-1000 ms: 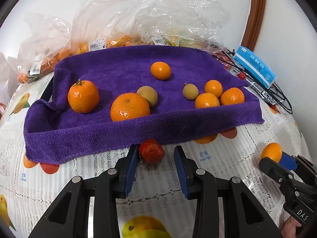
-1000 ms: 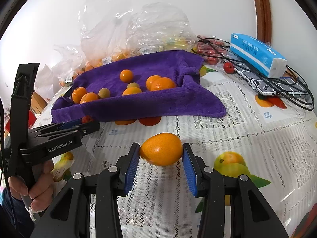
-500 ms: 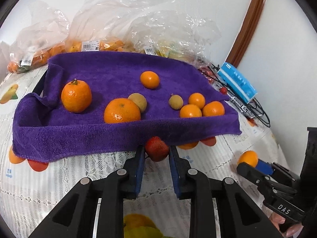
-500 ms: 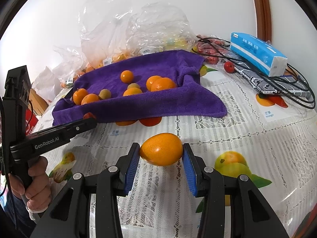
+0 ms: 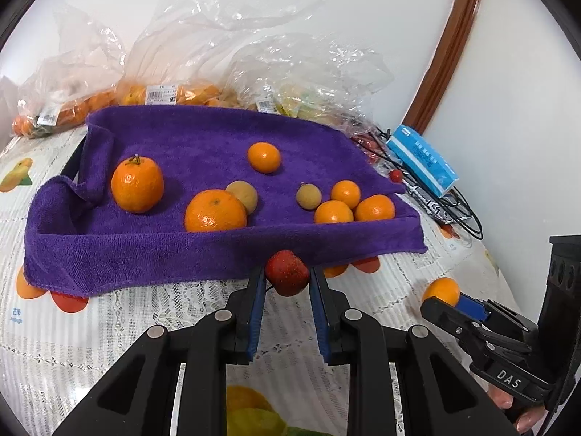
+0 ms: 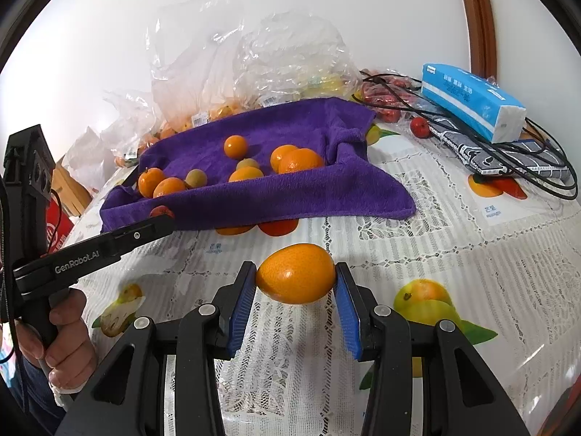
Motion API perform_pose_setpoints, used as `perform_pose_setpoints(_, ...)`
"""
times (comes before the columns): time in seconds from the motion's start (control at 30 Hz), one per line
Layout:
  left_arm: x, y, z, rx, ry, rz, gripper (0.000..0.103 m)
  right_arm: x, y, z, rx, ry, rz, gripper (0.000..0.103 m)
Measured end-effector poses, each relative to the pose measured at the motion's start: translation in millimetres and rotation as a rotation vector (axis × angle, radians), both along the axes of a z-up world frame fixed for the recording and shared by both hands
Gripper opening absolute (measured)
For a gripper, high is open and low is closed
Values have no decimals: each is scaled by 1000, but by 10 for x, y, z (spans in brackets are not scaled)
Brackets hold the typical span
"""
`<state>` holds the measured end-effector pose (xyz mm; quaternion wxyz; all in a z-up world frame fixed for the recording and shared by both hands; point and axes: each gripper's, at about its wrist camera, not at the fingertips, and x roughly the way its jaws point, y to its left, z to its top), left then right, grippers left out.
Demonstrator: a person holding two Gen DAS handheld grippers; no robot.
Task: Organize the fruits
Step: 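Carry both fruits over the towel and open both grippers to release them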
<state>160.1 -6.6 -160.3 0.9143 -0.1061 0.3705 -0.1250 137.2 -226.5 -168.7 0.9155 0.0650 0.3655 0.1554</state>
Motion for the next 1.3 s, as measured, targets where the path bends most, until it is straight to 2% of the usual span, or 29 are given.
perform_pose_setpoints(0.4,-139,21,168,-14,-68,-9,23,-47,21,24,-27,-27,-30,43)
perform_pose_setpoints(0.5,-160,63,208,18,-67,27,23,-81,49,50,-23,-41,-23,43)
perform_pose_setpoints(0.6,-163,163,269,4,-64,46,23,-51,99,112,4,-27,-1,43)
perform_pose_setpoints(0.7,-149,277,408,1,-77,67,23,-4,194,263,-12,-63,8,43)
perform_pose_setpoints(0.83,-62,396,640,52,-101,114,24,117,347,507,-25,-113,20,43)
perform_pose_setpoints(0.97,61,529,750,69,-109,158,24,284,475,699,-29,-151,30,43)
perform_pose_setpoints(1.17,328,686,695,45,-74,201,24,593,616,869,-40,-178,40,43)
perform_pose_setpoints(1.3,503,647,601,47,-51,203,24,791,697,850,-40,-172,57,43)
